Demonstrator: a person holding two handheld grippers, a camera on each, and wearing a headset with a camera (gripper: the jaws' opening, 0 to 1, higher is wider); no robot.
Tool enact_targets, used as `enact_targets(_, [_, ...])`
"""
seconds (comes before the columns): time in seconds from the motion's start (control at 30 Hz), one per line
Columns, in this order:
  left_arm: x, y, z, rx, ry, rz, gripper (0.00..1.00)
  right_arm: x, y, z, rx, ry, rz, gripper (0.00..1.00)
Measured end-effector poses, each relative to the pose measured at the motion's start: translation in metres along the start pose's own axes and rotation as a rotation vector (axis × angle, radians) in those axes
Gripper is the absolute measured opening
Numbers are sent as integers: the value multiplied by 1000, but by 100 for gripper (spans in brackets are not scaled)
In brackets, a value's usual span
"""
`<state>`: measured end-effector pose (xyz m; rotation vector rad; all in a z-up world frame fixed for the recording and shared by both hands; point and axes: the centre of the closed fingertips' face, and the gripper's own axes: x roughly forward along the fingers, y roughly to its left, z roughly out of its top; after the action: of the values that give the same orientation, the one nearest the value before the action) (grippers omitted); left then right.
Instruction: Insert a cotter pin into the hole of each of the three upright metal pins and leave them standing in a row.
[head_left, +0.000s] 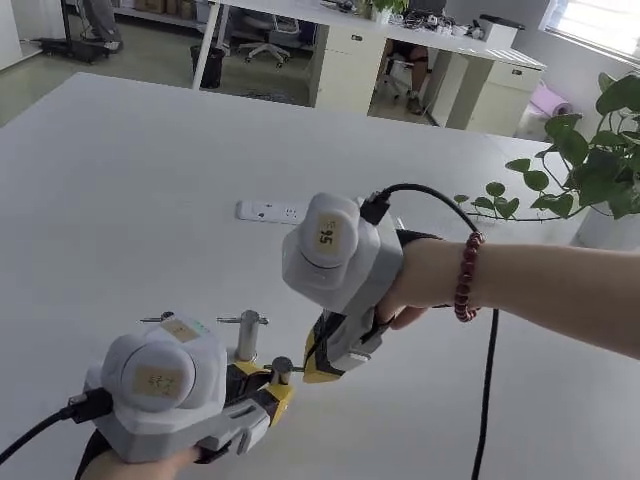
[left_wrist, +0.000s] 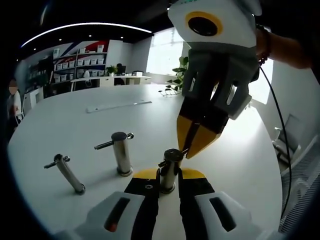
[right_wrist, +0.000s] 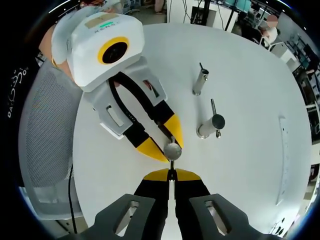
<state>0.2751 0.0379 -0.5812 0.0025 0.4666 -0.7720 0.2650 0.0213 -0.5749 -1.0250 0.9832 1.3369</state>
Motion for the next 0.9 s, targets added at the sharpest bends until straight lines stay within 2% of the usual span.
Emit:
enact_targets(0.33, [1,1,-1,-43,-14,14,13,1,-1,10,-14,-36,-12,0])
enact_targets(0.43, [1,1,-1,-49,-13,18,13,0,-2,13,-28,-62,-20,0])
enact_targets(0.5, [1,1,-2,-57,-12,19,13,-5,-3,17,-34,-98,-27,4])
enact_targets(0.57, [1,1,-2,-57,-11,22,13,-11,-4,20,15,-140,-20,9])
enact_targets(0.73, [1,1,-2,-80,-11,31,13,-16,-8,15,31,-150,-29,9])
enact_targets(0.9, [2,2,-2,-78,-14,41,13,-13,-4,6,44,-136,-22,6])
